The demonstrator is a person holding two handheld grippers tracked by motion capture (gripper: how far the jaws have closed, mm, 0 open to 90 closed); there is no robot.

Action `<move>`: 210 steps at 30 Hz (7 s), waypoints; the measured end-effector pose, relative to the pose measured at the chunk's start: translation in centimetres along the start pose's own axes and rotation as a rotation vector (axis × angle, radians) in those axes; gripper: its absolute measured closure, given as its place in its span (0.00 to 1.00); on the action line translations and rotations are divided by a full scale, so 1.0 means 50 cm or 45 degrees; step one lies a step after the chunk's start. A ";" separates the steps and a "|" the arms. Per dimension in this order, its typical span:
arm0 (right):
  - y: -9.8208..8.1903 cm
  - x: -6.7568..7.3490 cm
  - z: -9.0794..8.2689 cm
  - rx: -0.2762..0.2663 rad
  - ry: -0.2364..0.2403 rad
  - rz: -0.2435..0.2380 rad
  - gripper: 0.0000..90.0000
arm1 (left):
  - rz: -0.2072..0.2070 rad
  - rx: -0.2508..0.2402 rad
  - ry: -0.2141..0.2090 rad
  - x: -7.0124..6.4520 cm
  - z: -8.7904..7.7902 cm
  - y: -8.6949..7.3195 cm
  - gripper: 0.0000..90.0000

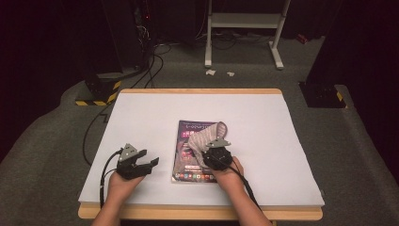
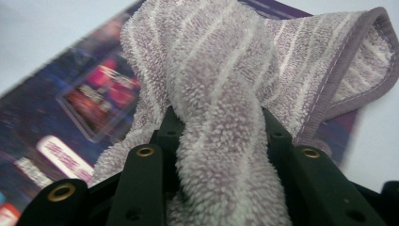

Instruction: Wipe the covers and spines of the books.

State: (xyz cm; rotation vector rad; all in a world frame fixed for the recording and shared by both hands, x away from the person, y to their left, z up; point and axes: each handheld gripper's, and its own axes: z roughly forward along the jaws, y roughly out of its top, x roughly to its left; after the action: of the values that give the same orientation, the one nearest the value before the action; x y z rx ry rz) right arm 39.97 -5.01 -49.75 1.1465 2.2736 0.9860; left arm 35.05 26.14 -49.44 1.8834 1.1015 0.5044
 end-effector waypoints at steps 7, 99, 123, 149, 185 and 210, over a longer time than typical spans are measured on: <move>0.032 0.065 0.035 -0.007 0.073 -0.053 0.69 | -0.001 0.010 -0.009 0.002 0.001 0.000 0.37; 0.098 0.085 0.092 0.027 0.051 -0.093 0.69 | 0.010 0.059 -0.020 -0.001 0.011 -0.006 0.37; 0.002 -0.147 -0.003 0.043 -0.184 0.135 0.69 | 0.004 0.064 -0.011 0.001 0.011 -0.009 0.37; 0.144 -0.090 0.149 0.072 -0.152 0.097 0.68 | -0.046 0.046 -0.032 0.012 0.006 -0.013 0.37; 0.113 -0.193 0.117 0.085 -0.270 0.198 0.68 | -0.045 0.058 -0.030 0.013 0.007 -0.018 0.37; 0.175 -0.054 0.178 0.076 -0.141 0.088 0.68 | -0.037 0.065 -0.028 0.013 0.009 -0.019 0.37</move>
State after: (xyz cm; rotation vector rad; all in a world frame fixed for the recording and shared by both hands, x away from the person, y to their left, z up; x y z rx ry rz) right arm 51.68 0.04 -49.05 1.2800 2.2024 0.8627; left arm 35.23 26.69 -50.50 1.9097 1.1355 0.4421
